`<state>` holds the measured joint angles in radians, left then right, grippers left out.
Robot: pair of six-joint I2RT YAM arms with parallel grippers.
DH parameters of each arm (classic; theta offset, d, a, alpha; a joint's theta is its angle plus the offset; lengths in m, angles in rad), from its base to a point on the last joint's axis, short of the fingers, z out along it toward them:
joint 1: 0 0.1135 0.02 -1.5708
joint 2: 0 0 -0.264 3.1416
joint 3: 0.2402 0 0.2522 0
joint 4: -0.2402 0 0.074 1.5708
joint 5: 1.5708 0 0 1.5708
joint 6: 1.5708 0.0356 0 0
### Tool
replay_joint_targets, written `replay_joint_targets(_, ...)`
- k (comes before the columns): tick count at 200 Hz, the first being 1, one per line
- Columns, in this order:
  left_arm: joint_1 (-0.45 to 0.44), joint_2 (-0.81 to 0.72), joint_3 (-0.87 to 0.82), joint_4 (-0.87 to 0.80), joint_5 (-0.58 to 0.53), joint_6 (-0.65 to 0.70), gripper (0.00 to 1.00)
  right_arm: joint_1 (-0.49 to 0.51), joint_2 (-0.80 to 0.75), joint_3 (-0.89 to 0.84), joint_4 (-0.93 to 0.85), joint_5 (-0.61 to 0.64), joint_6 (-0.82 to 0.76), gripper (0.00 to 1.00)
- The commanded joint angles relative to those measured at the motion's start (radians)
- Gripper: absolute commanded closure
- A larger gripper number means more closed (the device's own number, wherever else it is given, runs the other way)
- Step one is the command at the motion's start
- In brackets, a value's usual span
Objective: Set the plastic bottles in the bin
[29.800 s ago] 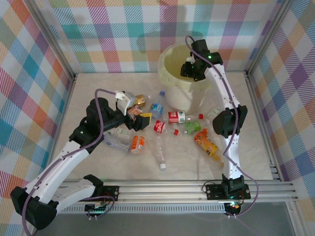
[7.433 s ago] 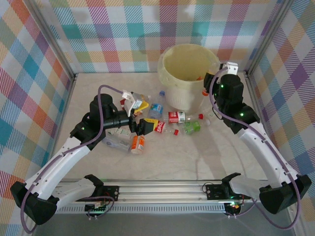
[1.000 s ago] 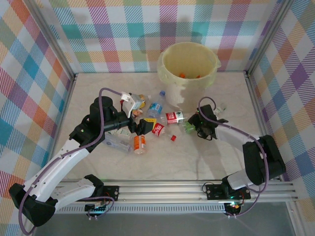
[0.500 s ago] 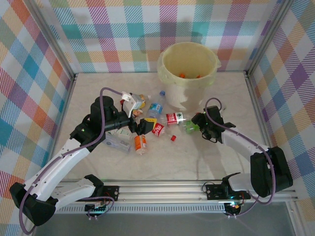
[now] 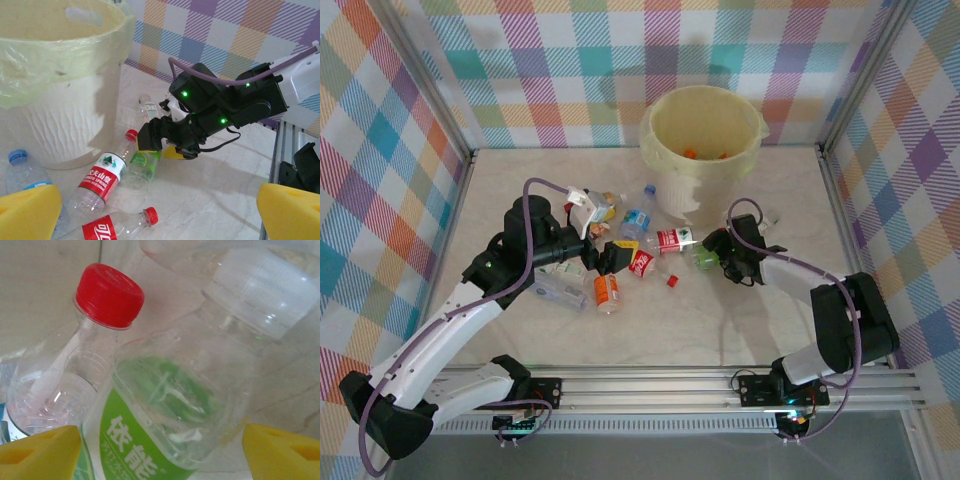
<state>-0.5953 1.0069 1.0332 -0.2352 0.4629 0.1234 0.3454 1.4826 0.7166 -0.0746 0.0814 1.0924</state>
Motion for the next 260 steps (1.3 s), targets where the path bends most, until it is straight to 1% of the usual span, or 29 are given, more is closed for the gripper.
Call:
replay_joint_targets(1, -0.014, -0.003, 0.034, -0.002, 0.021, -0.003, 0.0, 0.0, 0.03, 0.036, 0.034, -0.009, 0.014, 0.16)
replay_joint_targets(45, -0.014, -0.004, 0.036, -0.006, 0.022, -0.001, 0.0, 0.0, 0.07, 0.05, 0.036, -0.003, 0.003, 0.13)
replay_joint_targets(75, -0.014, -0.004, 0.037, -0.007, 0.02, -0.002, 0.0, 0.0, 0.078, 0.055, 0.017, -0.008, -0.014, 0.13)
replay_joint_targets(88, -0.014, -0.003, 0.036, -0.005, 0.021, -0.001, 0.0, -0.002, 0.064, 0.043, 0.004, 0.003, -0.025, 0.15)
replay_joint_targets(105, -0.014, 0.002, 0.037, -0.005, 0.028, -0.003, 0.0, -0.009, 0.031, 0.018, 0.002, 0.0, -0.061, 0.22)
replay_joint_targets(129, -0.014, 0.002, 0.04, -0.004, 0.041, -0.003, 0.0, -0.025, -0.019, 0.018, -0.064, -0.011, -0.158, 0.26)
replay_joint_targets(149, -0.014, -0.001, 0.039, -0.003, 0.045, -0.005, 0.0, -0.04, -0.053, 0.033, -0.14, -0.042, -0.244, 0.27)
replay_joint_targets(175, -0.014, -0.001, 0.039, -0.001, 0.048, -0.008, 0.0, -0.057, -0.093, 0.043, -0.233, -0.072, -0.307, 0.27)
replay_joint_targets(203, -0.015, -0.002, 0.039, 0.001, 0.048, -0.008, 0.0, -0.068, -0.11, 0.088, -0.297, -0.116, -0.349, 0.21)
replay_joint_targets(221, -0.015, 0.0, 0.039, 0.0, 0.049, -0.01, 0.0, -0.068, -0.102, 0.11, -0.309, -0.099, -0.301, 0.2)
replay_joint_targets(242, -0.015, -0.001, 0.039, 0.001, 0.048, -0.009, 0.0, -0.064, -0.096, 0.082, -0.242, -0.088, -0.203, 0.2)
replay_joint_targets(260, -0.015, -0.005, 0.038, 0.001, 0.052, -0.005, 0.0, -0.053, -0.075, 0.094, -0.212, -0.066, -0.167, 0.19)
